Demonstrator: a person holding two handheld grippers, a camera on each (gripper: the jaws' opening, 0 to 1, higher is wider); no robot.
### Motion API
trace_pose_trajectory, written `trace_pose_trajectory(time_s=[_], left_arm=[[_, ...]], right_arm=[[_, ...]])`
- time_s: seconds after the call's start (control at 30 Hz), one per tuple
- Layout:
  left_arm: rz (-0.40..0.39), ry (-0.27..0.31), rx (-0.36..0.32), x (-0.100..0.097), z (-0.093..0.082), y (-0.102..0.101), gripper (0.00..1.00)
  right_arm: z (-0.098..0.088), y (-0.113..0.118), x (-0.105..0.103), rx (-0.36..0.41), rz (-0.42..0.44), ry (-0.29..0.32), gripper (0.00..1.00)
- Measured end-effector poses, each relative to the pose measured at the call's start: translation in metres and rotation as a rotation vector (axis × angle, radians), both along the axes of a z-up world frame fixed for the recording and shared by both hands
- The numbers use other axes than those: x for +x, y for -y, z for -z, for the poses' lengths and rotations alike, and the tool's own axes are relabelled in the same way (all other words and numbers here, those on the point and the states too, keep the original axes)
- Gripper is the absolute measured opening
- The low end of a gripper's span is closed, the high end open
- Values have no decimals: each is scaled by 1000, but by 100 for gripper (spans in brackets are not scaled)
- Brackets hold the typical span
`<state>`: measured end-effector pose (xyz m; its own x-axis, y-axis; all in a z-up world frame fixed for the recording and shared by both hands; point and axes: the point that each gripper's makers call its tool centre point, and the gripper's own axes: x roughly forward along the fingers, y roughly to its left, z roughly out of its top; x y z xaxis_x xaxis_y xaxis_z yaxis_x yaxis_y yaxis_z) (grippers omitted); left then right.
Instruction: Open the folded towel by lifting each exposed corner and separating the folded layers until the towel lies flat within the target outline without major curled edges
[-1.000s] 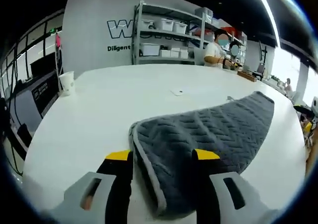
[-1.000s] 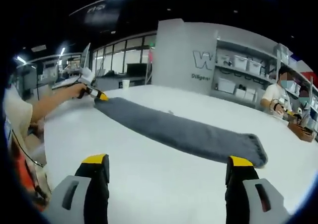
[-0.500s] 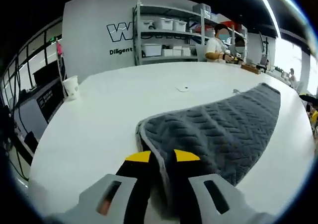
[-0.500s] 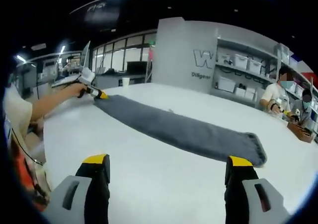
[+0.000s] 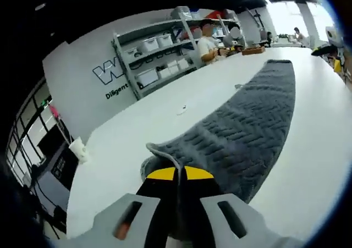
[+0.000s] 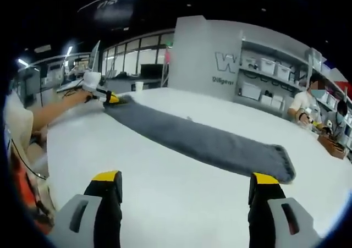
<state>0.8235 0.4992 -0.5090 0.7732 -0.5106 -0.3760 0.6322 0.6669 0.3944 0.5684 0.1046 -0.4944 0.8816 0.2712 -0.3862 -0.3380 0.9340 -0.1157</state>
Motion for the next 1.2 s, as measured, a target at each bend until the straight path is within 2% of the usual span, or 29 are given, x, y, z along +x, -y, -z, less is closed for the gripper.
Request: trace_pose_trajectory(time_s=[0.07, 0.13, 0.23, 0.3, 0.5, 0.57, 0.67, 0.9, 1.07, 1.2], left_arm=[[52, 37, 25, -6, -4, 7, 3], [133, 105, 82, -16, -8, 18, 3], [213, 168, 186, -30, -6, 28, 3], [227, 177, 223, -35, -2, 33, 3], [284, 175, 213, -45, -2, 45, 3], [313, 142, 200, -51, 1, 49, 3], [353, 41, 127, -58, 8, 53, 3], [372, -81, -1, -63, 12, 51, 3], [362, -121, -18, -61, 20, 48, 4], [353, -153, 3, -63, 31, 49, 5]], right_arm=[[-1, -1, 0, 4, -4, 3, 95], [-2, -2, 0, 4, -9, 5, 95], [-1, -1, 0, 0, -10, 2, 95], [-1, 0, -1, 1, -7, -1, 95], [0, -4, -1, -3, -21, -3, 95], [0, -6, -2, -4, -25, -4, 95], [-1, -6, -2, -3, -25, -2, 95], [-1, -4, -2, -1, -22, -3, 95], [0, -4, -2, -4, -26, -8, 95], [2, -5, -1, -9, -28, -13, 95]])
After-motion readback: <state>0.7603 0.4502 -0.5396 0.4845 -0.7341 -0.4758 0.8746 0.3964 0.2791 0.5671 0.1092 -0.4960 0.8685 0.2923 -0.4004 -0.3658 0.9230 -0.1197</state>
